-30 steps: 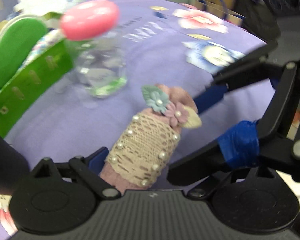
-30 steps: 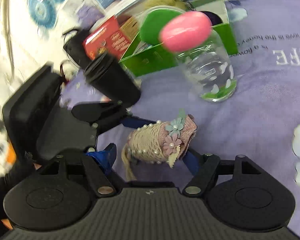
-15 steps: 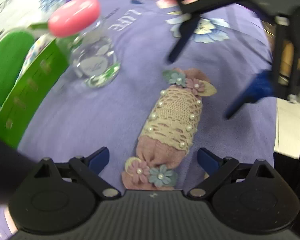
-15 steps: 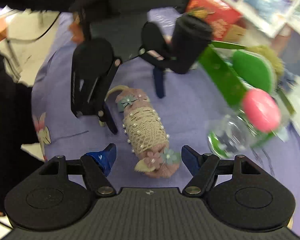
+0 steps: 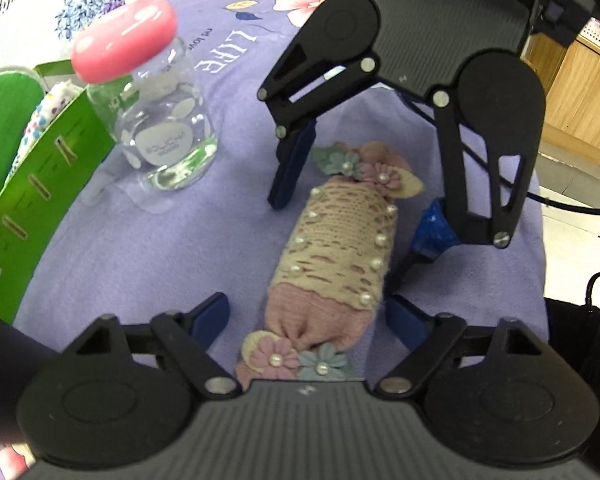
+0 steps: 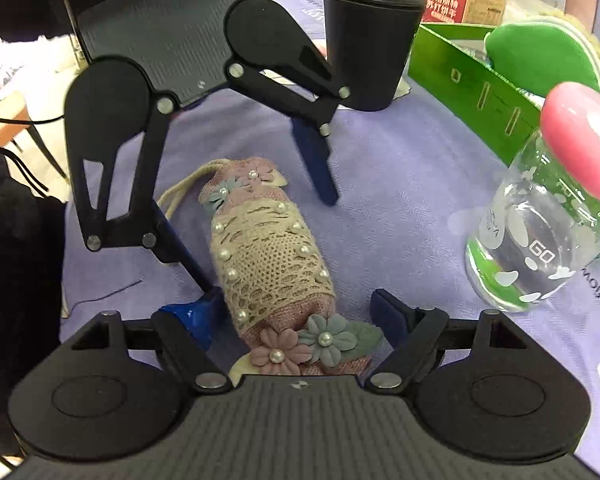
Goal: Organize soft objects
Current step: 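Grasp the pink lace pouch with the right gripper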
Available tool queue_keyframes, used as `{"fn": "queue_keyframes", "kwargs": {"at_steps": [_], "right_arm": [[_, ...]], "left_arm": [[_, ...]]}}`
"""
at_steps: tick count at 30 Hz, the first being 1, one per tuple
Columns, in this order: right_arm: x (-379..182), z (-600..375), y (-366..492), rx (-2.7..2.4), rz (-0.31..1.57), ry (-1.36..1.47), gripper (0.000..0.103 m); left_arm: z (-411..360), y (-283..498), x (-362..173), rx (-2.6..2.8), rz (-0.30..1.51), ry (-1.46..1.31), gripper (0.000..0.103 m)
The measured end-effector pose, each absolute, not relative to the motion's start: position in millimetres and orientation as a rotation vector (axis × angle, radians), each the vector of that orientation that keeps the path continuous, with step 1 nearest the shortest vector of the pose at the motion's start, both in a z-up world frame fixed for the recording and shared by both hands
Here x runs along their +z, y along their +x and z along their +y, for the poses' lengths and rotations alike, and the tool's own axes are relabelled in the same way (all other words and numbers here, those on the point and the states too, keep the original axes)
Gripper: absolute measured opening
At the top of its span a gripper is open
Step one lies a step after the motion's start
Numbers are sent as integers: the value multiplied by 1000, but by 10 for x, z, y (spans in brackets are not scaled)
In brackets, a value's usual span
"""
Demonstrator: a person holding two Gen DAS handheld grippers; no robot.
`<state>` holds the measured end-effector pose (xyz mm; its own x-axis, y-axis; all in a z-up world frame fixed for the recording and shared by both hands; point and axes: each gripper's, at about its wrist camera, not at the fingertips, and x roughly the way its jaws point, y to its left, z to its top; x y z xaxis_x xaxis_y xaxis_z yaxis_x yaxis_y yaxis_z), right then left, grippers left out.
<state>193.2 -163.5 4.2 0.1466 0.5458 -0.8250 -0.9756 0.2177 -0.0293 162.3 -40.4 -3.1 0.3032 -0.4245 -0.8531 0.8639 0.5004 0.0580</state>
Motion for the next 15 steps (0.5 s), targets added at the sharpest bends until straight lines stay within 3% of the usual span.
{"fn": "queue_keyframes", "kwargs": {"at_steps": [2, 3, 4, 5, 10, 15], "right_arm": [[51, -1620, 1893, 1190, 803, -671, 64], [52, -1612, 1880, 1162, 822, -652, 61], [73, -1604, 1848, 1138, 825, -641, 48], [90, -1597, 1799, 1139, 820, -641, 34], [297, -1553, 1409, 1096, 754, -731, 33], [883, -1564, 1279, 1006, 607, -767, 34]], "left_arm": [[-398, 1556, -4, -908, 892, 573, 74], [-461, 1544, 4, -900, 898, 560, 60], [-456, 1520, 30, -891, 908, 536, 51], [-456, 1474, 56, -869, 914, 517, 51], [-441, 1099, 303, -821, 867, 475, 49], [-386, 1039, 962, -786, 727, 508, 49]]}}
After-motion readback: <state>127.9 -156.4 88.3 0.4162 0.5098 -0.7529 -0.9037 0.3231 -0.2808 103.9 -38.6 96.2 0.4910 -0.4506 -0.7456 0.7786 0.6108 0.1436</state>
